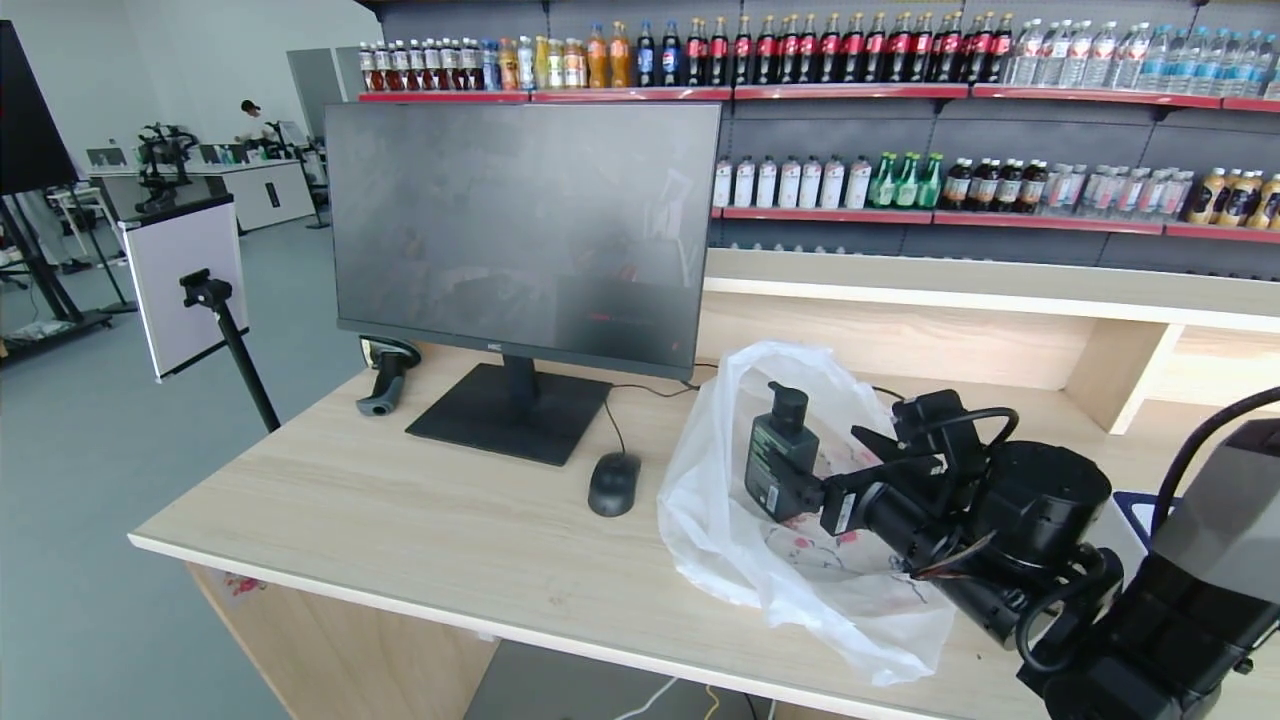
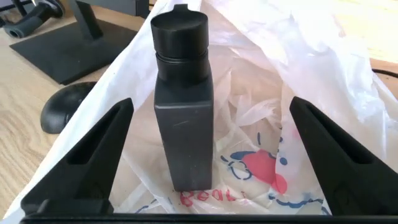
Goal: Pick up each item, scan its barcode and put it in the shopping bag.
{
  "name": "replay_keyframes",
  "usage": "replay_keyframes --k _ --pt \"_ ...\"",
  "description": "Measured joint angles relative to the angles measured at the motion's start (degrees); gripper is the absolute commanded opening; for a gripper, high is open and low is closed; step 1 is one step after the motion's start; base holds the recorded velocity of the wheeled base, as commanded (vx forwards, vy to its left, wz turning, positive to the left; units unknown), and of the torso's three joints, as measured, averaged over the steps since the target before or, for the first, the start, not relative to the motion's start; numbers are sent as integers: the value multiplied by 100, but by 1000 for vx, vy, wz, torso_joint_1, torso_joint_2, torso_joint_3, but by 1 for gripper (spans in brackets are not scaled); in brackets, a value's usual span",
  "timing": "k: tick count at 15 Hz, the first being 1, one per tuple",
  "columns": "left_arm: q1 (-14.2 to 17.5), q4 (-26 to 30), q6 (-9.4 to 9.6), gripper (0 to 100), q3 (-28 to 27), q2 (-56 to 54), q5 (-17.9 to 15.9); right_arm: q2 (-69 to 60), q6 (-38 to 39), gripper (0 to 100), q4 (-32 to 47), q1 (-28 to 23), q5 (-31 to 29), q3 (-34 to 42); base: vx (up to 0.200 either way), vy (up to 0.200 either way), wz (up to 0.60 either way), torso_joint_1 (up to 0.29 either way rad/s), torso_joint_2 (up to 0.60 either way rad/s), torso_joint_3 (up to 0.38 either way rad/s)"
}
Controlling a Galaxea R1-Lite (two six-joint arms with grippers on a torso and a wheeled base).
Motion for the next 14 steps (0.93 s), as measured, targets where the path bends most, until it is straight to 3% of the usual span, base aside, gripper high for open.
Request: replay_keyframes --k 13,14 --pt "0 0 0 100 0 0 0 -1615 -93 100 -2 69 0 933 0 0 0 0 0 0" --pt "0 0 2 100 0 0 0 -1674 -93 100 0 77 0 935 -200 0 0 7 -2 2"
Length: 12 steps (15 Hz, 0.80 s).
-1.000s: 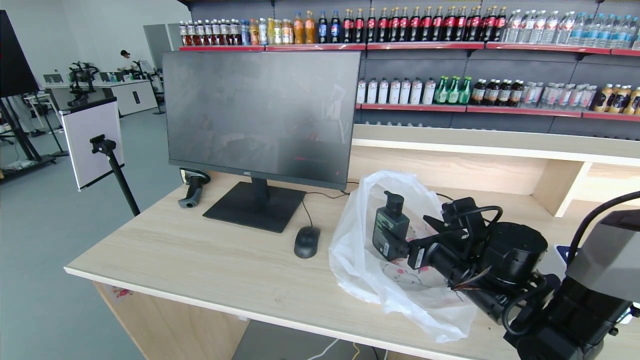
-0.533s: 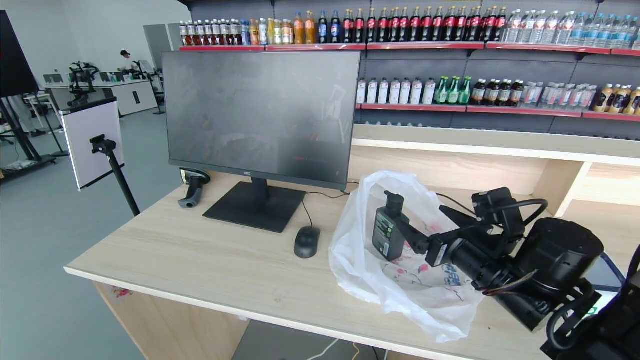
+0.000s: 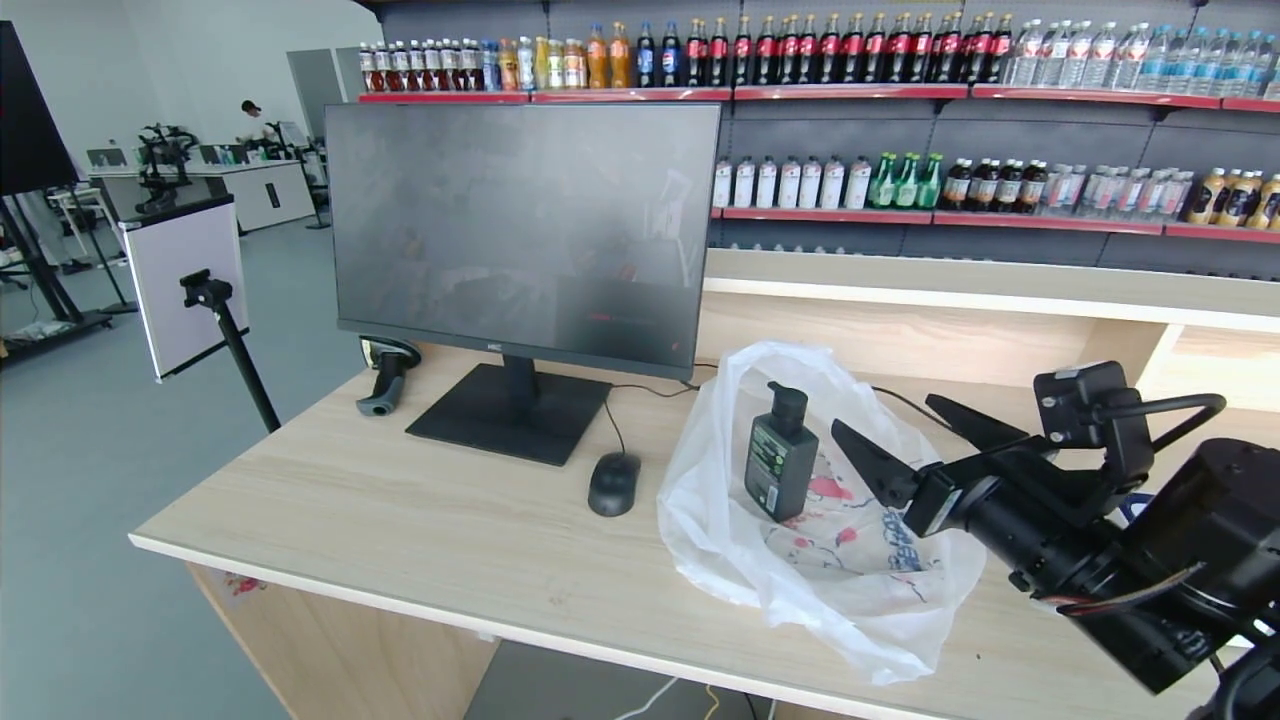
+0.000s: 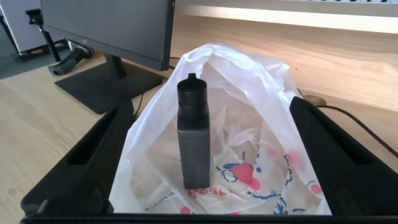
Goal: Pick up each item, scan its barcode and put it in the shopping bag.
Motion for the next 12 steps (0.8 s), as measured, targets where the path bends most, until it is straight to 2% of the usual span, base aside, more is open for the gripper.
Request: replay_keyframes --k 7,12 --pt "0 -2 -7 100 0 0 -2 -74 -44 100 -2 260 0 -15 -200 0 0 0 2 3" --pt "0 -5 -7 100 0 0 0 -83 -55 100 -2 295 0 -26 0 0 0 0 0 0"
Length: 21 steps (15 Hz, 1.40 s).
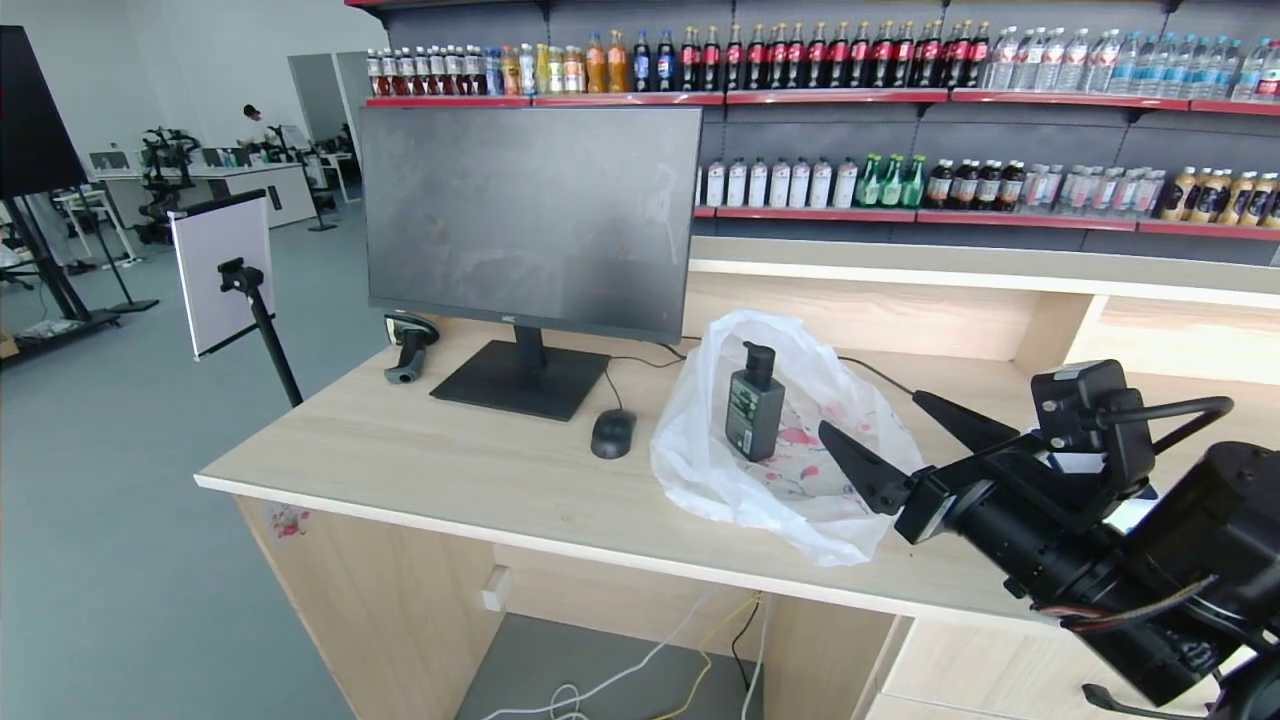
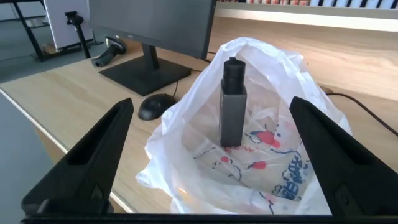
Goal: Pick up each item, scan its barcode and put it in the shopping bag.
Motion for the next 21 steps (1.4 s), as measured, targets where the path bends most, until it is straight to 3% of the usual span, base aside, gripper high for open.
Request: replay_keyframes --k 2,13,17,21 --pt "0 2 -2 100 0 0 0 -5 -2 100 -6 -6 0 0 0 0 0 0 0 0" --pt "0 7 7 100 0 0 0 69 -7 100 6 -6 0 -189 0 0 -600 8 3 2" --pt "7 13 2 100 0 0 0 72 -5 100 2 -11 0 -187 0 0 0 0 0 0" --pt "0 18 -13 100 0 0 2 72 0 100 -2 26 2 -160 0 -200 0 1 4 4"
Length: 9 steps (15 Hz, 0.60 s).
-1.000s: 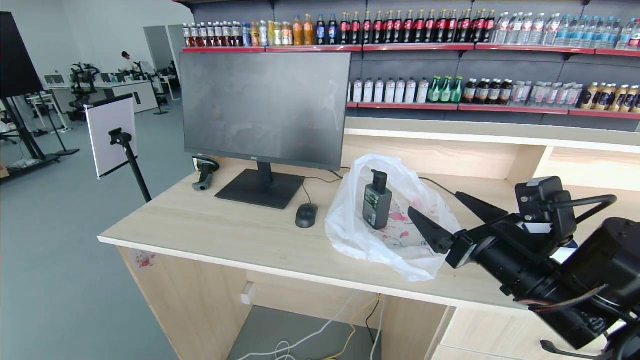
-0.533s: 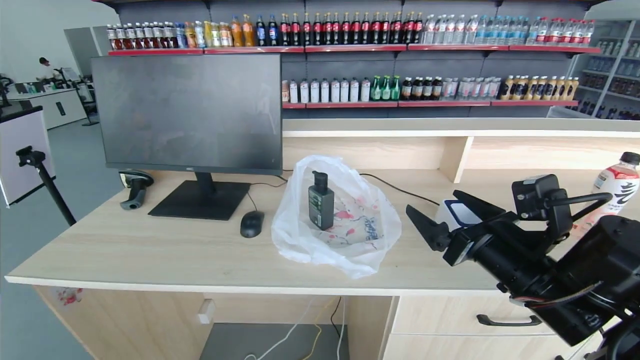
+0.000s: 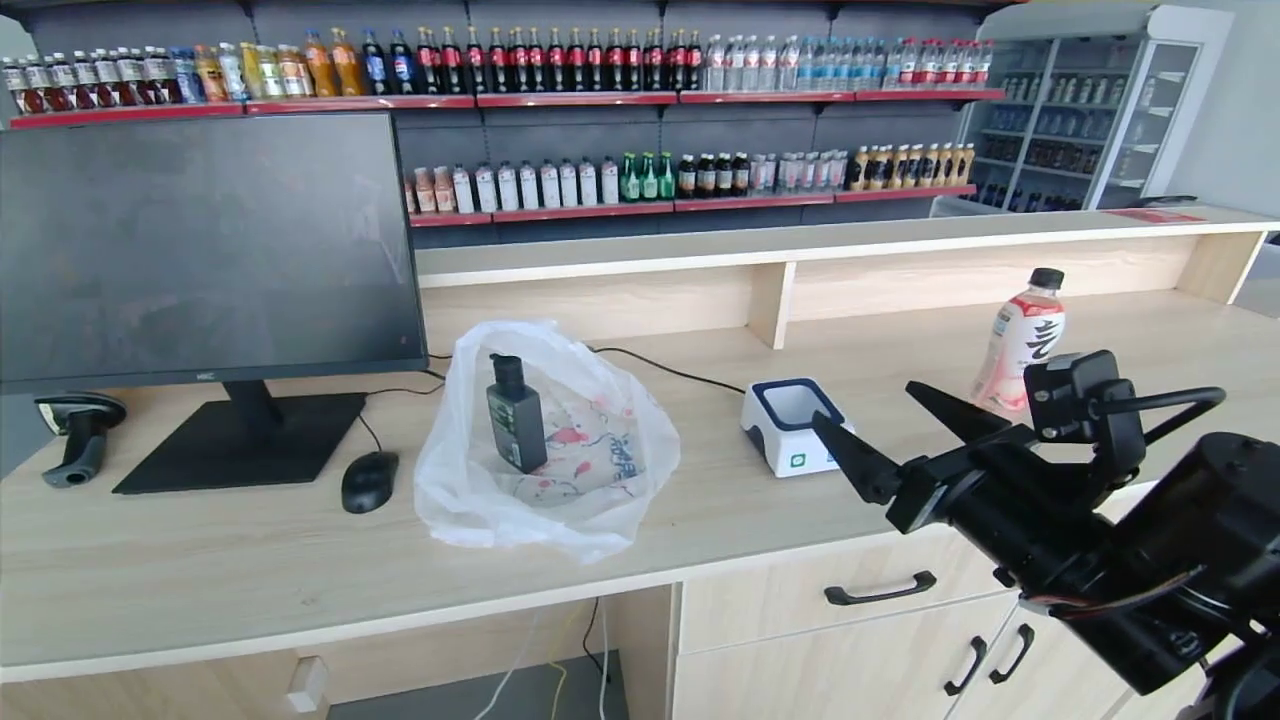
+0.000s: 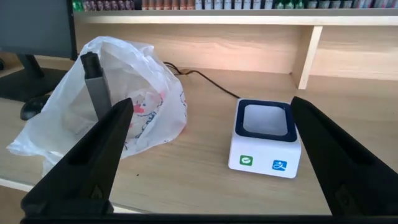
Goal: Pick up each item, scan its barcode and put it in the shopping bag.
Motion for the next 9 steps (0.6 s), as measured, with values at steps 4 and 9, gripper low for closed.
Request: replay_keyframes --k 4,9 --pt "5 -11 0 100 0 0 -5 6 0 100 11 -6 -2 26 0 -200 0 5 2 2" --pt "5 -7 -6 100 0 0 -2 1 0 100 7 7 -2 45 0 -200 0 0 3 2"
